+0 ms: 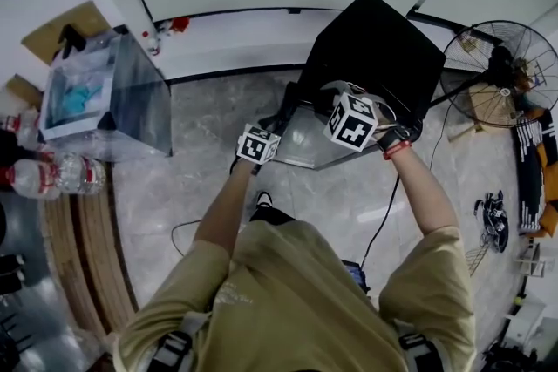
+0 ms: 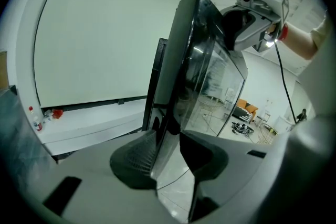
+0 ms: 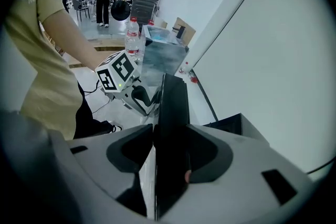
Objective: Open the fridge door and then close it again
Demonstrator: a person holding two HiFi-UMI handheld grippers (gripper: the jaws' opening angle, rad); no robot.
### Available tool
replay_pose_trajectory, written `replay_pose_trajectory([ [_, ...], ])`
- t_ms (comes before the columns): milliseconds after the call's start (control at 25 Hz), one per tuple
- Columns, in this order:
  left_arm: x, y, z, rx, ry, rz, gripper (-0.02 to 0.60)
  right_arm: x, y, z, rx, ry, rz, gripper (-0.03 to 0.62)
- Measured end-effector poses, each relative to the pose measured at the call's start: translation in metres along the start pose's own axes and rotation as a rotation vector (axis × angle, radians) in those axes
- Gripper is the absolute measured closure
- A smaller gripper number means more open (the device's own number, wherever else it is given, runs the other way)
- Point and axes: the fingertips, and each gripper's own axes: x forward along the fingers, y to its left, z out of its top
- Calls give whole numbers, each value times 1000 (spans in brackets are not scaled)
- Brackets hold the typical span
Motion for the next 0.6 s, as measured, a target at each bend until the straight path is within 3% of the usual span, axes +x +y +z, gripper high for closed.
replay_pose_trajectory([
  [600, -33, -30, -31, -43, -19, 66, 434, -15, 42, 5, -74, -17, -3, 380],
])
